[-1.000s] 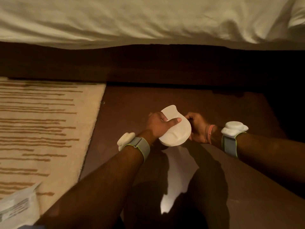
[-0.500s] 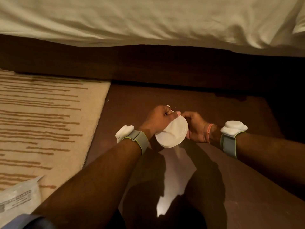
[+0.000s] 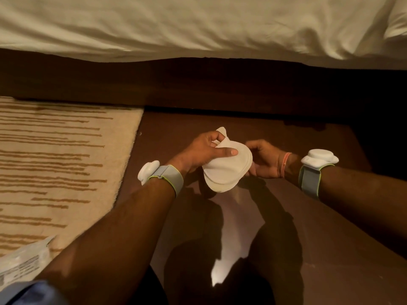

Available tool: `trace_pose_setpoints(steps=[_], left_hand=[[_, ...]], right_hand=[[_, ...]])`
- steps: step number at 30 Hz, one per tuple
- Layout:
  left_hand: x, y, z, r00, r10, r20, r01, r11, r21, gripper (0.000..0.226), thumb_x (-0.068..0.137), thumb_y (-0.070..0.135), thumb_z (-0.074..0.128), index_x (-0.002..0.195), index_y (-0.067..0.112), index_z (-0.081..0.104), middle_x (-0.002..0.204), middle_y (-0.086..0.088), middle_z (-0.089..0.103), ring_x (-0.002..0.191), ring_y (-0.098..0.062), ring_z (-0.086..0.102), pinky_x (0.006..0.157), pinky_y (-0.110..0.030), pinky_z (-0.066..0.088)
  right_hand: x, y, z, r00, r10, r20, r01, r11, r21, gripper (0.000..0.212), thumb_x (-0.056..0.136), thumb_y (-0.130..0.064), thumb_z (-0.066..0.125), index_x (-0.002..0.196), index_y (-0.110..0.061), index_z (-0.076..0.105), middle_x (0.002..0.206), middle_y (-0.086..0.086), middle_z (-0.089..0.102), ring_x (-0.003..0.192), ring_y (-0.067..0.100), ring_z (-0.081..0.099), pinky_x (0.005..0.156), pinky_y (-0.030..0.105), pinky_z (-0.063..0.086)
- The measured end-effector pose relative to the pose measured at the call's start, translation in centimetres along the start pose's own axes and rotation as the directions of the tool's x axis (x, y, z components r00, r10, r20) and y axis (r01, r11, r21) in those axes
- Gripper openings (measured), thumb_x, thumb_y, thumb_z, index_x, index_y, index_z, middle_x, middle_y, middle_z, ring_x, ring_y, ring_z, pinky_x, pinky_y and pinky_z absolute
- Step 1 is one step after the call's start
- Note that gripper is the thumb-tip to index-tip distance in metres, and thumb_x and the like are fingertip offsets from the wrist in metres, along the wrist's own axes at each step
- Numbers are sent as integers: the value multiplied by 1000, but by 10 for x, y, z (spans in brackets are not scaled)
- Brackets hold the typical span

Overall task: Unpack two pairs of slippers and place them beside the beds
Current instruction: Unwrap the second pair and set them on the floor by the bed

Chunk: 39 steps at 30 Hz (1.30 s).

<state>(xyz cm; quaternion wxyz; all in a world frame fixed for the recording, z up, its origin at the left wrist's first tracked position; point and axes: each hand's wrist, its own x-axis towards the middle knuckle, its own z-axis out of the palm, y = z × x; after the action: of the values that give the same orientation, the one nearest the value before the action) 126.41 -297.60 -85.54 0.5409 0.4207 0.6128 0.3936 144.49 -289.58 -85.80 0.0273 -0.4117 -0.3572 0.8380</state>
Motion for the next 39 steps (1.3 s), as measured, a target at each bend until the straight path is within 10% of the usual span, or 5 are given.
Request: trace_pose_setpoints(steps=[9, 15, 20, 39], left_hand=[[2, -2, -7, 1000, -1, 12, -1, 980, 201, 36, 73, 23, 85, 102, 13, 66, 103, -15, 74, 93, -27, 72, 79, -39, 60], [3, -12, -12, 997, -59, 57, 32, 918, 395, 36, 77, 8, 80, 111, 10, 68, 108, -18, 69, 99, -33, 67, 86, -41, 57], [5, -28, -12, 982, -140, 129, 48, 838, 544, 40, 81, 5, 76, 120, 5, 66, 124, -13, 61, 109, -27, 57, 94, -35, 50], [29, -65, 44, 986, -165, 33, 53, 491, 870, 47, 95, -2, 47, 132, 26, 57, 138, -4, 44, 118, -34, 56, 98, -33, 45]], right_hand=[[5, 2, -15, 996, -19, 90, 30, 993, -118, 49, 84, -2, 57, 128, -22, 61, 121, 11, 64, 100, 25, 66, 85, 39, 58], [22, 15, -23, 987, -82, -138, 12, 896, -443, 50, 81, 4, 66, 126, -16, 61, 128, 11, 64, 117, 33, 59, 100, 52, 48], [31, 27, -22, 920, -314, -233, -67, 459, -886, 61, 75, -5, 76, 132, -15, 56, 127, 8, 62, 114, 28, 59, 97, 33, 48], [72, 58, -39, 832, -405, -379, -350, 147, -925, 33, 86, -16, 62, 115, -4, 55, 127, 19, 58, 115, 36, 58, 88, 32, 46]])
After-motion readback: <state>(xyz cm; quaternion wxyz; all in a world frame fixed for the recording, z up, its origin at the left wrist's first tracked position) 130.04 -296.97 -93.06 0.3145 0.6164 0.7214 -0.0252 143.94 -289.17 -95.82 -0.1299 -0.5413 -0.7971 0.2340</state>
